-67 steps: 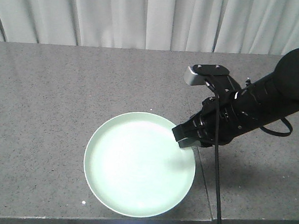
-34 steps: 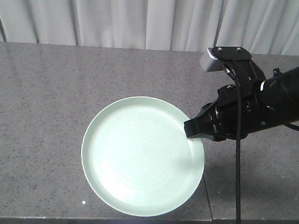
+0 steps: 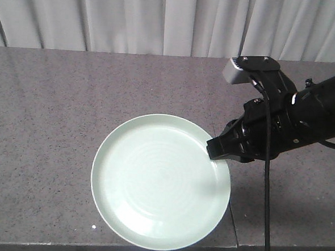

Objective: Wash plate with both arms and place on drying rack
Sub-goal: 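Hold the plate raised in the right gripper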

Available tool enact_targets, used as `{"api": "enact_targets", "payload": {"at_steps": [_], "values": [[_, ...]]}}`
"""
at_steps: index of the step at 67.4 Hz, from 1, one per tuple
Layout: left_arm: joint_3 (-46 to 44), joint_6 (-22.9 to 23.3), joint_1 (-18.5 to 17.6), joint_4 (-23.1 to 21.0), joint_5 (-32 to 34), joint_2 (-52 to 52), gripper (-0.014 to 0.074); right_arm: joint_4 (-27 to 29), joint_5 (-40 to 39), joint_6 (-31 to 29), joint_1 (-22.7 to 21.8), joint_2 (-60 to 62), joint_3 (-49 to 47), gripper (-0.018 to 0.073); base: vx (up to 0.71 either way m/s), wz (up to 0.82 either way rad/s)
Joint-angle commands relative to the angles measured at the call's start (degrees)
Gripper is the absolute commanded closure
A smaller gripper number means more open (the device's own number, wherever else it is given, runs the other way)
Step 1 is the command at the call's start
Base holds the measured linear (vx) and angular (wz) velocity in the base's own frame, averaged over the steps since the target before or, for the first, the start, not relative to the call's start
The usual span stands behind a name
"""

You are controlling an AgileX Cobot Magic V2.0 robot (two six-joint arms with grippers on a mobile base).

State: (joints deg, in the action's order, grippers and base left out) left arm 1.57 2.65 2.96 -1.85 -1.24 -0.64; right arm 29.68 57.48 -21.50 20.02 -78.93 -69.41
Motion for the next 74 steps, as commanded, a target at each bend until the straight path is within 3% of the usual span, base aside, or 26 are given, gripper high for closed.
{"api": "enact_targets", "payload": {"at_steps": [1,74], "values": [[-1.50,0.34,0.09,-0.16,4.38,-0.87,0.0603,1.85,-1.77,-0.42,-0.16,2.05,-1.51,0.0561,0.00,0.00],[-1.50,0.34,0.09,-0.16,4.38,-0.87,0.0603,1.85,-1.76,-0.42,-0.16,2.05,-1.51,0.0561,0.00,0.00]]}}
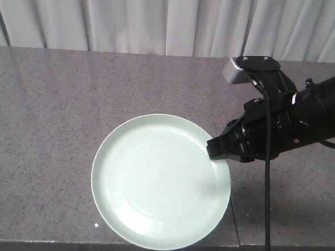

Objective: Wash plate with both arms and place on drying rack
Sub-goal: 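Hold the plate raised in the right gripper, then drive the base away from the counter holding the plate in the right gripper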

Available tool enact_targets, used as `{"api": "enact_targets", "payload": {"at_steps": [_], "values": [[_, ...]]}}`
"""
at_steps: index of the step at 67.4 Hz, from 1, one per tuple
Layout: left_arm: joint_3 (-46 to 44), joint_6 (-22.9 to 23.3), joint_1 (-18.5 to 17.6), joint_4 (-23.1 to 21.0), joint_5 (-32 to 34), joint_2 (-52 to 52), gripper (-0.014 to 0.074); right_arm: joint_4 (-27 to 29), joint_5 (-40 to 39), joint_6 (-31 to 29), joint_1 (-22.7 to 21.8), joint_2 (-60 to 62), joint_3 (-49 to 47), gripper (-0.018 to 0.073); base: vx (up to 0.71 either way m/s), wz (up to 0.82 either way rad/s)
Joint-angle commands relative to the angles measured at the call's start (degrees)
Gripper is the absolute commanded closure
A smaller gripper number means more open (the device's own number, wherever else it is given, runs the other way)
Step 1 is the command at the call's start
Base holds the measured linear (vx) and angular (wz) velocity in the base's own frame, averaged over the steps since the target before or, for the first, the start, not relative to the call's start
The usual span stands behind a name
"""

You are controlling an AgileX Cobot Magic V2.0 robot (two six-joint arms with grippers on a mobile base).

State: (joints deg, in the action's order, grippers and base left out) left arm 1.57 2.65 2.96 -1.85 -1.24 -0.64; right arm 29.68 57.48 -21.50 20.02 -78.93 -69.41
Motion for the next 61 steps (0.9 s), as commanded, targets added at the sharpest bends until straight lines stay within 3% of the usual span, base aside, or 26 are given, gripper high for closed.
{"api": "enact_targets", "payload": {"at_steps": [1,33,61], "values": [[-1.50,0.34,0.09,-0.16,4.38,-0.87,0.0603,1.85,-1.76,-0.42,-0.16,2.05,-1.51,0.0561,-0.01,0.05],[-1.50,0.34,0.09,-0.16,4.38,-0.87,0.0603,1.90,-1.25,-0.42,-0.16,2.05,-1.51,0.0561,-0.04,0.14],[-1.50,0.34,0.09,-0.16,4.38,-0.87,0.0603,2.04,-1.26,-0.42,-0.16,2.05,-1.51,0.0561,-0.09,0.37]]}}
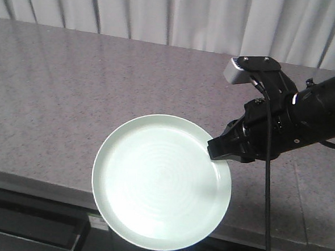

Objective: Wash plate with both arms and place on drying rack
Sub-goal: 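Drive the base away from the counter holding the plate in the right gripper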

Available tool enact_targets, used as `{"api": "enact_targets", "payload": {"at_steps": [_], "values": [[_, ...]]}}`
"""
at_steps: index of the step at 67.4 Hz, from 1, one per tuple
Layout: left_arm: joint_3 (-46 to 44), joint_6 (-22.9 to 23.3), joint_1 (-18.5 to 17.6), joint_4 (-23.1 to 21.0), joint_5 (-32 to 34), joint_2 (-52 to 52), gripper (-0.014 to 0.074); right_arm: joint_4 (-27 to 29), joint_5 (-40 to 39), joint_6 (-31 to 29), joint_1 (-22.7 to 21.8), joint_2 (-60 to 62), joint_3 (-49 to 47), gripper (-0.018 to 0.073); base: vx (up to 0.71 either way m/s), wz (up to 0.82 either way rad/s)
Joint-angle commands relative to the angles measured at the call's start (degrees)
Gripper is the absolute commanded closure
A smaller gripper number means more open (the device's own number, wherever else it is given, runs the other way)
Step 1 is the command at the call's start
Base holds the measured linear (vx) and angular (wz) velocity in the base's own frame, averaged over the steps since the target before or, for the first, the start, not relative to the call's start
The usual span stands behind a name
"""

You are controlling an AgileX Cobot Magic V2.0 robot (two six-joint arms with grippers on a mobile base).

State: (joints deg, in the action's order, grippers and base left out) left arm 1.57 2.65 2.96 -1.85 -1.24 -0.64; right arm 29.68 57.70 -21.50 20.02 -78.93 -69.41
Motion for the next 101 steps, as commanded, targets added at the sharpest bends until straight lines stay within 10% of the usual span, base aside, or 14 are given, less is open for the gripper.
{"api": "enact_targets", "payload": {"at_steps": [1,101], "values": [[-1.50,0.34,0.09,-0.16,4.38,-0.87,0.0603,2.04,-1.48,-0.42,-0.16,2.05,-1.51,0.0561,-0.12,0.46],[-1.50,0.34,0.09,-0.16,4.38,-0.87,0.0603,2.04,-1.42,-0.42,-0.16,2.05,-1.51,0.0561,-0.10,0.38]]}}
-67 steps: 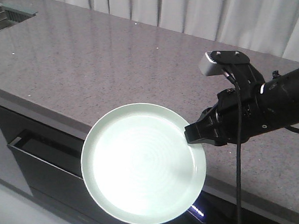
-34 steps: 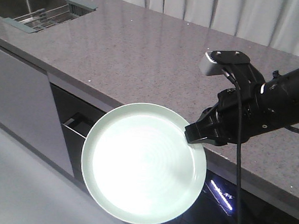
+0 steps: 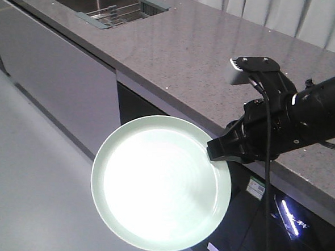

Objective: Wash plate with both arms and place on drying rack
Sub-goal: 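Drive the base away from the counter holding the plate in the right gripper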

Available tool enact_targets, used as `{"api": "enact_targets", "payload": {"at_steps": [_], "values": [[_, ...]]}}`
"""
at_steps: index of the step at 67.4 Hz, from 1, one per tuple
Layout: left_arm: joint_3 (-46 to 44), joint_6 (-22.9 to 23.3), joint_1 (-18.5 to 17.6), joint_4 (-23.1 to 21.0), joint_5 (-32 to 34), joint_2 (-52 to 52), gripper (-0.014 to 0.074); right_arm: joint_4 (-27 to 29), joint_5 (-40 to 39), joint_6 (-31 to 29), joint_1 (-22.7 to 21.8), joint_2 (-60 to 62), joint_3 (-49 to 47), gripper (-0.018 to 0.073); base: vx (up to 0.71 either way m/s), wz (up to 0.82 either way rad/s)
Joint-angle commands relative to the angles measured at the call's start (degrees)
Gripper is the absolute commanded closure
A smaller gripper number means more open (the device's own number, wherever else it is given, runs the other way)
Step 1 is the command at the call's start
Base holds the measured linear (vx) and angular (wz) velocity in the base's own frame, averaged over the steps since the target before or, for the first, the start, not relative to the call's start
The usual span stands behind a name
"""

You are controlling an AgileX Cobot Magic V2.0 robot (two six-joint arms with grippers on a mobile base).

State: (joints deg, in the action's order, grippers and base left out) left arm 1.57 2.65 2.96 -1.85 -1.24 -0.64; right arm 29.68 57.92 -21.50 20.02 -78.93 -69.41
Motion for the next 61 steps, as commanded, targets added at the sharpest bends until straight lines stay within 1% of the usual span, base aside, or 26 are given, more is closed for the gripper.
{"api": "enact_targets", "payload": {"at_steps": [1,61], "values": [[-1.50,0.34,0.09,-0.16,4.38,-0.87,0.0603,2.04,-1.64,-0.42,-0.16,2.05,-1.51,0.0561,-0.10,0.37],[-1.50,0.34,0.09,-0.16,4.38,-0.87,0.0603,2.04,-1.64,-0.42,-0.16,2.05,-1.51,0.0561,-0.10,0.38]]}}
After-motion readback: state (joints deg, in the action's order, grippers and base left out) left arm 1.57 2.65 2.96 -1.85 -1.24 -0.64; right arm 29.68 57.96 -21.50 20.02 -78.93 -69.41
